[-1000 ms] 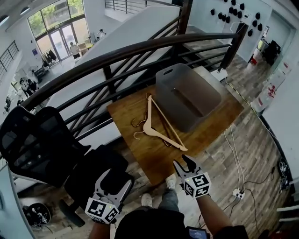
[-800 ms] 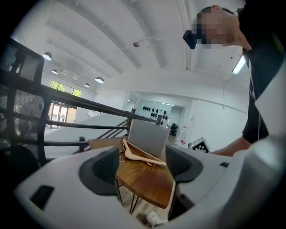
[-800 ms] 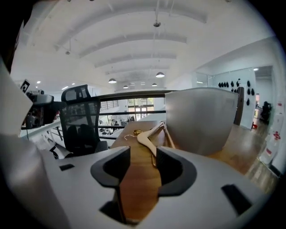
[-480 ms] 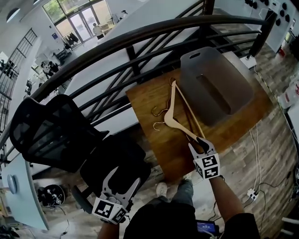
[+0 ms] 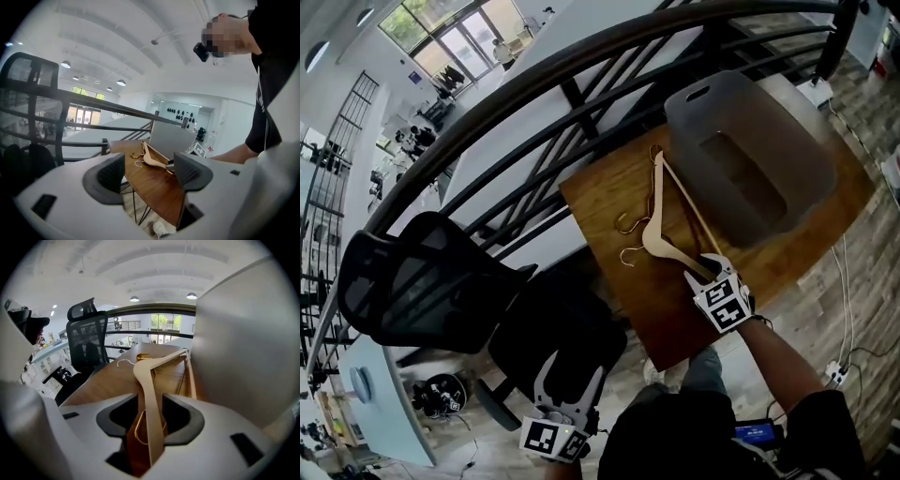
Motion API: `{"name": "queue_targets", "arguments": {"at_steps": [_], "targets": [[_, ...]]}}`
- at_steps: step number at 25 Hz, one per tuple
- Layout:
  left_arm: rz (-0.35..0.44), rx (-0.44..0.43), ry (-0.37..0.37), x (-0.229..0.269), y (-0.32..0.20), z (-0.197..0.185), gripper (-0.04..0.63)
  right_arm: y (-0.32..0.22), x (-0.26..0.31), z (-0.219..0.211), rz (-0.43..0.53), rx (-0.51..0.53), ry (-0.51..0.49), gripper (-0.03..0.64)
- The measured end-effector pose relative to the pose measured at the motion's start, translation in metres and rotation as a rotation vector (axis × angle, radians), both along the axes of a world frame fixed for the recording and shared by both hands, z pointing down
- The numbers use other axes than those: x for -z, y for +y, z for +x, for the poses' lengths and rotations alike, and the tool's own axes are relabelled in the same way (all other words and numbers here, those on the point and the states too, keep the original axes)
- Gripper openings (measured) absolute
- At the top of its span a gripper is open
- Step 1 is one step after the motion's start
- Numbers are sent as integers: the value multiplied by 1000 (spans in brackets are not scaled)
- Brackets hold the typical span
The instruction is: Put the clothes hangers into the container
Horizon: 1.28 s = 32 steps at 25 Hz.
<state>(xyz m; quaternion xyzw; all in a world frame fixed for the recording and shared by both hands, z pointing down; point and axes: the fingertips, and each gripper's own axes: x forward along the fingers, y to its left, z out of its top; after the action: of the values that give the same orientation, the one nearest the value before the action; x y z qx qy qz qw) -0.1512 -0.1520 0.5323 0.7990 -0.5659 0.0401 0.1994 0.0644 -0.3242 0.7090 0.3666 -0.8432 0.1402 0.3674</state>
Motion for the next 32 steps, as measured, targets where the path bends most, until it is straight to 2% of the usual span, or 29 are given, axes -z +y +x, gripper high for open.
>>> {"name": "queue_targets", "arguments": {"at_steps": [4,7,13,16,20,26,32], "targets": [[-4,43,29,-5,-8,6,318,-9,-16,-6,-44,46,40,161],[-35,59,4,-11,-8,7,318,-13,-17,-8,-54,78,71,161],[-5,122,46,3,-15,18,318,-16,-23,-11,-113,140,138,159],[-14,141,57,-1,-16,16,318,-16,-29,-12,-142,147,186,136],[-17,142,71,-2,-19,17,318,-14,-31,-17,-176,139,188,89],[-2,117,74,-1,-19,20,317,-15,-17,-13,-108,135,206,86],[13,101,91,4,-15,22,316,-9,7,-14,-90,102,130,87]]}}
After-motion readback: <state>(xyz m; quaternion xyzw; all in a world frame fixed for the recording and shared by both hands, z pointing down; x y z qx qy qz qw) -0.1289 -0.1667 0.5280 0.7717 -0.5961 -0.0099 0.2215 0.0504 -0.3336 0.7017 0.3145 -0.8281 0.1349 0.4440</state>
